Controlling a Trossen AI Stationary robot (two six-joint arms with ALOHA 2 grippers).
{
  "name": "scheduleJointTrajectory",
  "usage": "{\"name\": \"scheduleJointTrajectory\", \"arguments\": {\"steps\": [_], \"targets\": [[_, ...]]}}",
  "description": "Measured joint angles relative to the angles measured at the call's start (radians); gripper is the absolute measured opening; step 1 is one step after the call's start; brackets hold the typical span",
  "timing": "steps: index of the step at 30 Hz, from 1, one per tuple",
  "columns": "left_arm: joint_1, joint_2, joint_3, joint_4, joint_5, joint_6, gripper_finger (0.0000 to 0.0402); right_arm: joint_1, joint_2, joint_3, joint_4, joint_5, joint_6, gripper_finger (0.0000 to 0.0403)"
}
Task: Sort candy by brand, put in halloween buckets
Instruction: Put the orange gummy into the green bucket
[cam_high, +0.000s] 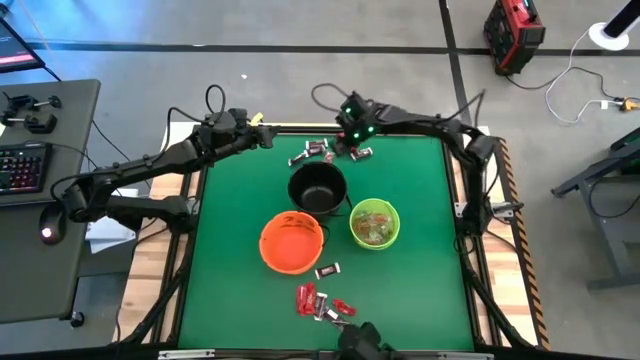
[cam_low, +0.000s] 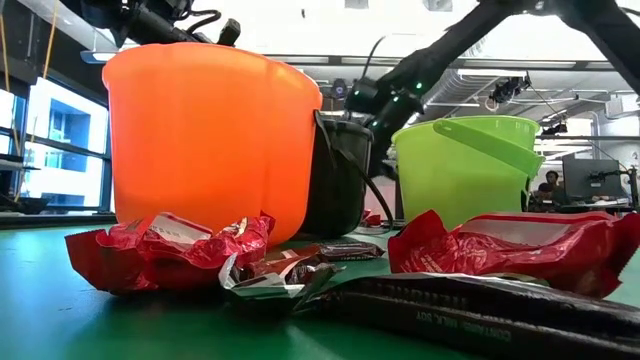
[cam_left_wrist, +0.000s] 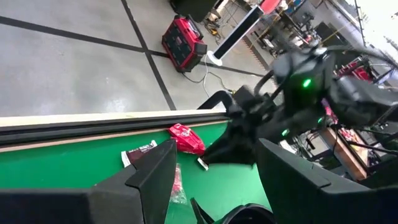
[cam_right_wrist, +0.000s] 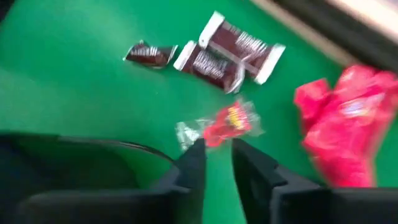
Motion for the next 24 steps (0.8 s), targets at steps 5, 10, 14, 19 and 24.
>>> {"name": "scheduleJointTrajectory", "arguments": {"steps": [5, 10, 14, 19, 24], "targets": [[0.000, 0.000, 0.000, 0.000, 0.001, -0.006, 0.0207, 0.048, 0.056, 0.000, 0.036, 0.057, 0.201, 0.0156], [0.000, 0.000, 0.000, 0.000, 0.003, -0.001, 0.0207, 0.083, 0.083, 0.000, 0.054, 0.237, 0.330, 0.0211], [0.000, 0.000, 0.000, 0.000, 0.004, 0.000, 0.0207, 0.088, 0.094, 0.000, 0.088, 0.273, 0.353, 0.0214], [0.000, 0.000, 0.000, 0.000, 0.003, 0.022, 0.0207, 0.093, 0.097, 0.000, 0.102, 0.284, 0.363, 0.0211], [0.000, 0.000, 0.000, 0.000, 0.004, 0.034, 0.0207, 0.093, 0.097, 0.000, 0.087, 0.267, 0.402, 0.0211]]}}
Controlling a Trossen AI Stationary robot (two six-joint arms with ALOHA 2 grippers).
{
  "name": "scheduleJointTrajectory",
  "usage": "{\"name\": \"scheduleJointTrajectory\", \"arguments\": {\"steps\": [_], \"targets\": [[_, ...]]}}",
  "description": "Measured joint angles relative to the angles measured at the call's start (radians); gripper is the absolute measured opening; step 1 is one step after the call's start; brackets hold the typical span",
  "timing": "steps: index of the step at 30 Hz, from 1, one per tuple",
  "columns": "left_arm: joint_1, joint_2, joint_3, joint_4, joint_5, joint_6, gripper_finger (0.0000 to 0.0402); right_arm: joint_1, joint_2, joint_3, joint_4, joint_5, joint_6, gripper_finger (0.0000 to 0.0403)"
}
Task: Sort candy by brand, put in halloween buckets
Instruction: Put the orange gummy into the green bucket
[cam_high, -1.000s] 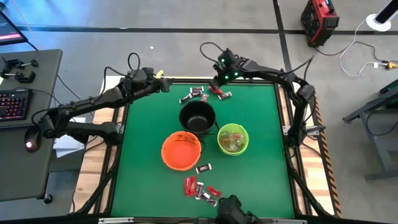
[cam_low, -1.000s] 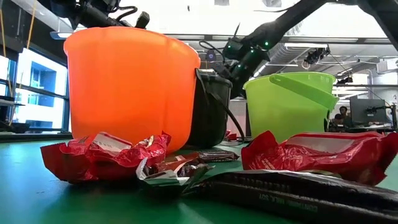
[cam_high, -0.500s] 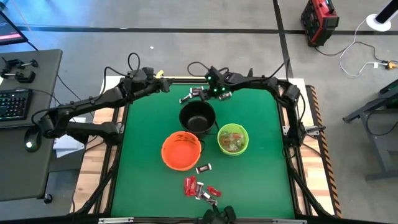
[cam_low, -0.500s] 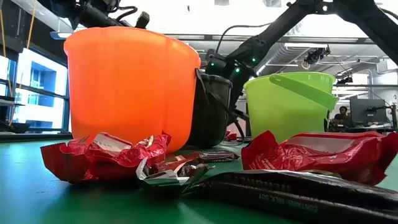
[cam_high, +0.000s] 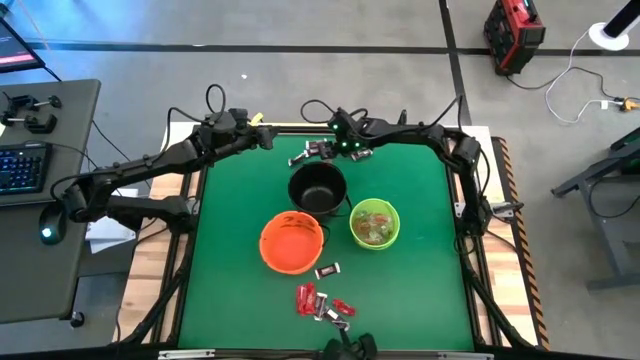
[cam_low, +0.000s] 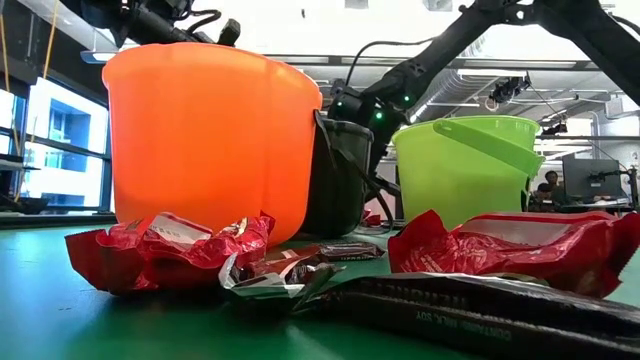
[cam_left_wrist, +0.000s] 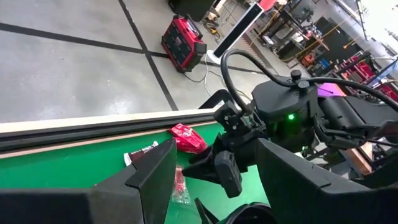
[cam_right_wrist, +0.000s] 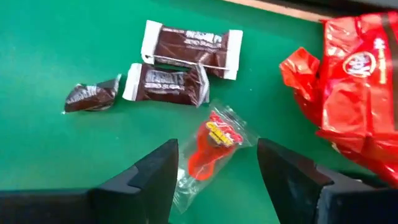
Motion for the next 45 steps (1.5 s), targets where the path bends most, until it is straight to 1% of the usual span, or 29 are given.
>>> {"name": "scheduleJointTrajectory", "arguments": {"steps": [3, 6, 9, 11, 12, 14, 16, 18, 19, 21, 25, 26, 29, 33, 34, 40, 45], "targets": [[0.000, 0.000, 0.000, 0.000, 0.000, 0.000, 0.0207, 0.000, 0.003, 0.000, -0.019, -0.048, -0.006, 0.0211], [0.000, 0.000, 0.000, 0.000, 0.000, 0.000, 0.0207, -0.001, 0.033, 0.001, -0.020, -0.167, -0.013, 0.0211], [0.000, 0.000, 0.000, 0.000, 0.000, 0.001, 0.0207, -0.001, 0.068, 0.006, -0.021, -0.178, 0.031, 0.0211], [0.000, 0.000, 0.000, 0.000, 0.000, 0.001, 0.0207, -0.001, 0.085, 0.006, -0.003, -0.192, 0.030, 0.0211], [0.000, 0.000, 0.000, -0.001, 0.000, 0.000, 0.0207, 0.001, 0.085, 0.006, 0.001, -0.191, 0.043, 0.0211], [0.000, 0.000, 0.000, -0.003, 0.000, 0.001, 0.0207, 0.014, 0.086, 0.005, 0.008, -0.150, 0.051, 0.0211], [0.000, 0.000, 0.000, -0.004, 0.000, 0.001, 0.0207, 0.027, 0.087, 0.005, 0.009, -0.103, 0.039, 0.0210], [0.000, 0.000, 0.000, -0.010, 0.000, 0.001, 0.0207, 0.034, 0.087, 0.004, 0.005, -0.072, 0.012, 0.0201], [0.000, 0.000, 0.000, -0.014, 0.000, 0.001, 0.0207, 0.036, 0.088, 0.004, -0.002, -0.067, -0.001, 0.0190], [0.000, 0.000, 0.000, -0.030, 0.000, 0.001, 0.0207, 0.034, 0.089, 0.004, -0.028, -0.055, -0.014, 0.0152], [0.000, 0.000, 0.000, -0.042, 0.000, 0.011, 0.0207, 0.036, 0.090, 0.003, -0.058, -0.039, -0.053, 0.0033], [0.000, 0.000, 0.000, -0.042, 0.000, 0.018, 0.0207, 0.037, 0.090, 0.003, -0.060, -0.039, -0.062, 0.0017], [0.000, 0.000, 0.000, -0.042, 0.000, 0.018, 0.0207, 0.037, 0.072, 0.003, -0.077, -0.043, -0.087, 0.0020], [0.000, 0.000, 0.000, -0.044, 0.000, 0.019, 0.0207, 0.040, 0.007, -0.007, -0.177, -0.052, -0.167, 0.0004], [0.000, 0.000, 0.000, -0.044, 0.000, 0.019, 0.0207, 0.040, -0.016, -0.007, -0.179, -0.048, -0.182, 0.0004], [0.000, 0.000, 0.000, -0.045, 0.001, 0.027, 0.0207, 0.024, -0.205, -0.002, -0.209, -0.031, -0.302, 0.0002], [0.000, 0.000, 0.000, -0.047, 0.017, 0.046, 0.0207, 0.021, -0.350, -0.002, -0.291, 0.040, -0.401, 0.0001]]}}
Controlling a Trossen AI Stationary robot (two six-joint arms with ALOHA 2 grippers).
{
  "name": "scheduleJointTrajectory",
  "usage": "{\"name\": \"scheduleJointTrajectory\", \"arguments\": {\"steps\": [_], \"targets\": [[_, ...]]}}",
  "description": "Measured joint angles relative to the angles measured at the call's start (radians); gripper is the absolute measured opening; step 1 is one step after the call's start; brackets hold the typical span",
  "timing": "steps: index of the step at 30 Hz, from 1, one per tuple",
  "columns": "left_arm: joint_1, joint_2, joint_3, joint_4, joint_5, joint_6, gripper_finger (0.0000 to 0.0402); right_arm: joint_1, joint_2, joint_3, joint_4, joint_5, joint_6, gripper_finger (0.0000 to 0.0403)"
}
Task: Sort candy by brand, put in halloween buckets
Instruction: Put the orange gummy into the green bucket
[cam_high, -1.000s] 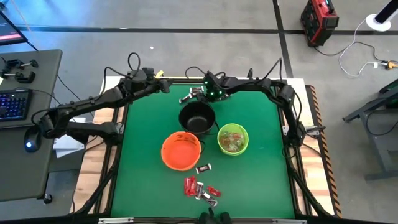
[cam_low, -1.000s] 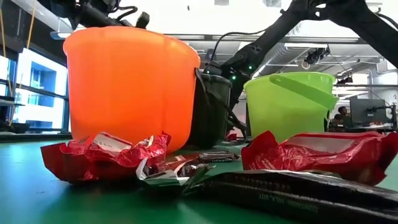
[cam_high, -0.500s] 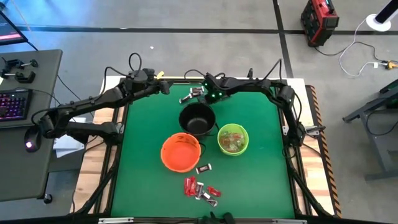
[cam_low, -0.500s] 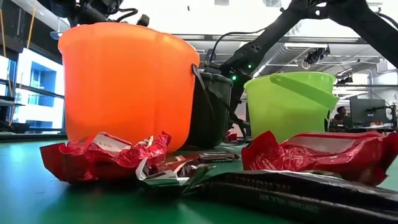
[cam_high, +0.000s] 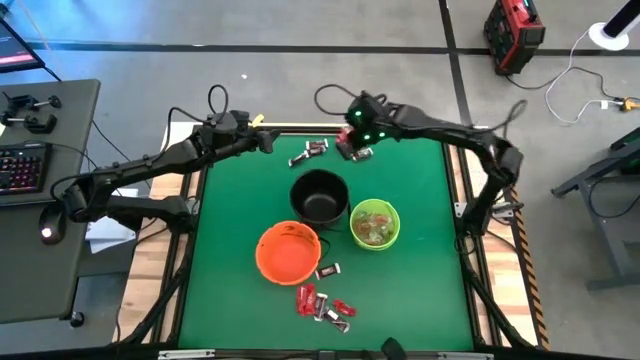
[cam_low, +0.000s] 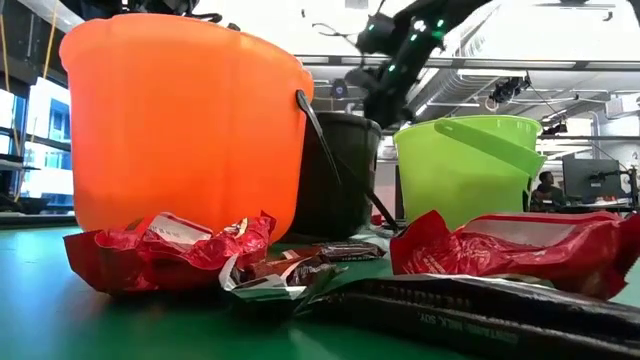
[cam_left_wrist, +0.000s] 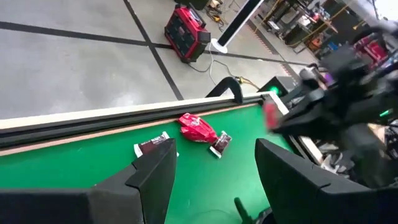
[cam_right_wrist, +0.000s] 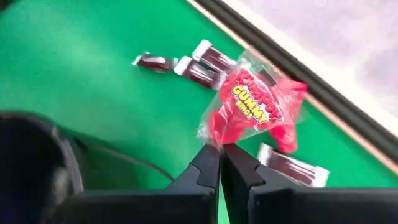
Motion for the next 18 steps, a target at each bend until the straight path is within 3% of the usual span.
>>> {"name": "scheduleJointTrajectory", "arguments": {"steps": [5, 11, 18], "targets": [[0.000, 0.000, 0.000, -0.004, 0.001, 0.026, 0.0207, -0.005, -0.100, 0.000, -0.135, 0.017, -0.078, 0.0000], [-0.003, 0.000, 0.000, -0.005, 0.011, 0.058, 0.0207, 0.025, -0.192, 0.000, -0.326, -0.047, -0.142, 0.0000], [0.020, 0.000, 0.000, -0.073, 0.220, 0.179, 0.0207, 0.140, -0.272, 0.000, -0.492, -0.077, -0.003, 0.0000]]}}
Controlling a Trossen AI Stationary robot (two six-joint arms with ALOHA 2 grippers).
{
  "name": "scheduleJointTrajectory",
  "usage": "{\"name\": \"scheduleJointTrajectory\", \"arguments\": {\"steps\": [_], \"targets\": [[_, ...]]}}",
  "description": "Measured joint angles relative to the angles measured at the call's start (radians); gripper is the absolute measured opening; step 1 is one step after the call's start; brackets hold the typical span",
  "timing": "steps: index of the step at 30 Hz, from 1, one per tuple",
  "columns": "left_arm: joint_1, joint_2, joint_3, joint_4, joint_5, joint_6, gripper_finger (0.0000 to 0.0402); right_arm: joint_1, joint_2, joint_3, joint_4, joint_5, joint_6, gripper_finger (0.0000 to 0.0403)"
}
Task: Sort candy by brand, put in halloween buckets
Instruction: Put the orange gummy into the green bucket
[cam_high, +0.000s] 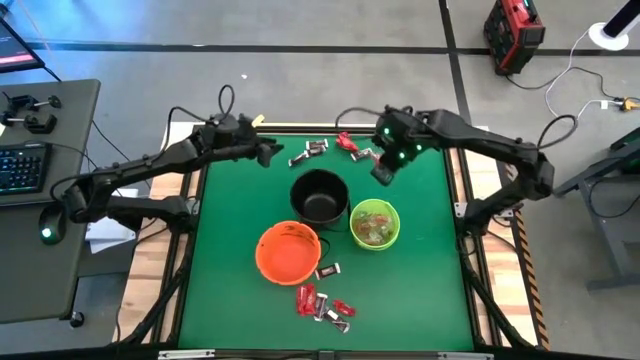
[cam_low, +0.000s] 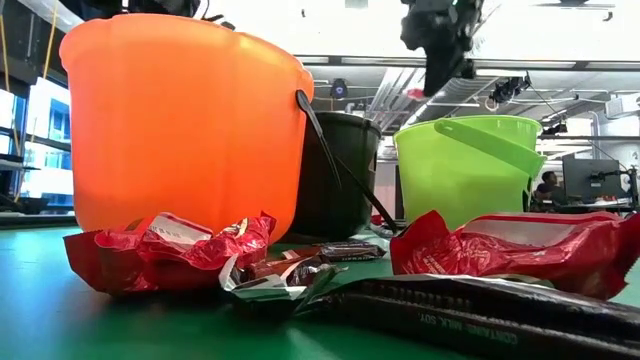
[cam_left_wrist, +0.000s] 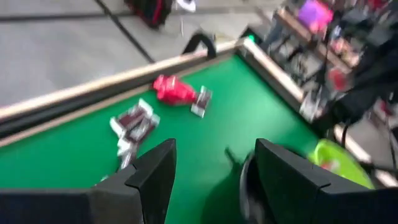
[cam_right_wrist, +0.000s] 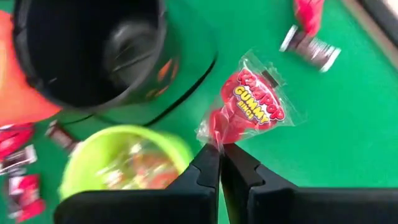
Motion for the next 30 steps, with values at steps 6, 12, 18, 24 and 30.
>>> {"name": "scheduleJointTrajectory", "arguments": {"steps": [6, 12, 18, 24, 30], "targets": [[0.044, -0.022, 0.000, -0.152, 0.189, 0.118, 0.0207, 0.157, 0.003, 0.000, -0.031, -0.005, 0.270, 0.0000], [0.034, -0.079, 0.000, -0.279, 0.231, 0.201, 0.0207, 0.290, 0.005, 0.000, -0.006, -0.016, 0.510, 0.0000], [-0.041, -0.149, -0.006, -0.280, 0.232, 0.196, 0.0207, 0.313, 0.005, 0.000, -0.019, -0.076, 0.726, 0.0000], [-0.123, -0.229, -0.125, -0.170, 0.231, 0.089, 0.0207, 0.314, 0.039, 0.002, -0.143, -0.136, 0.762, 0.0000], [-0.170, -0.271, -0.188, -0.162, 0.230, 0.000, 0.0207, 0.351, 0.120, 0.002, -0.106, -0.195, 0.674, 0.0000]]}}
